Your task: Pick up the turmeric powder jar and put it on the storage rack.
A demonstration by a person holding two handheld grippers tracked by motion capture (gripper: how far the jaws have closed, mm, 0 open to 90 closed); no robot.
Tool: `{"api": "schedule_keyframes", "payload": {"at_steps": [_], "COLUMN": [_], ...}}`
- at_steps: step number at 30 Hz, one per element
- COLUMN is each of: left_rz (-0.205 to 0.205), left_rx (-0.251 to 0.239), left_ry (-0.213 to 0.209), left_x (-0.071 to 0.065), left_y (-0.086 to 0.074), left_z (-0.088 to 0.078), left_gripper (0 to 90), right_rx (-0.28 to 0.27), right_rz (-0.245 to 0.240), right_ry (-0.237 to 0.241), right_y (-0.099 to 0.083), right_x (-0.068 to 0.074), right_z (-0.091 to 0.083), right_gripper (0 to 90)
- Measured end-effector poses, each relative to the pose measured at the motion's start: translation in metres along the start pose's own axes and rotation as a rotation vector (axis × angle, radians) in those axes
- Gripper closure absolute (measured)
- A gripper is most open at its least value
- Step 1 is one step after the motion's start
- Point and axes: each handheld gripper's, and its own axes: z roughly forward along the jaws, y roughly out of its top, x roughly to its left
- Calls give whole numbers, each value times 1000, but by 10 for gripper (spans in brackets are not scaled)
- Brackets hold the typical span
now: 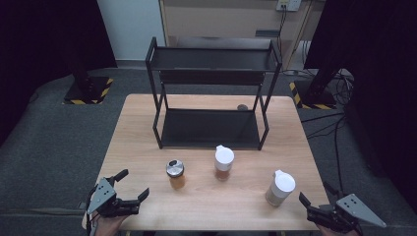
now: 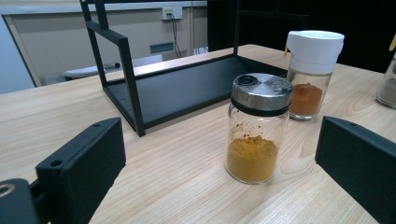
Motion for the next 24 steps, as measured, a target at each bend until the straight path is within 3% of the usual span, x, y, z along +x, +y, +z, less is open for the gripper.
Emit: {"api": "schedule_keyframes", "payload": {"at_steps": [24], "left_rz": [0], "left_rx": [12], "left_ry": [-5], "left_x": [0], "left_y": [1], "left_z": [3], "left_gripper": [7], "right_rx": [0], "right_rz": [8], "right_ry": [-2], "right_y": [-1], "right_x": [-1], "right_z": [1], "right_gripper": [65]}}
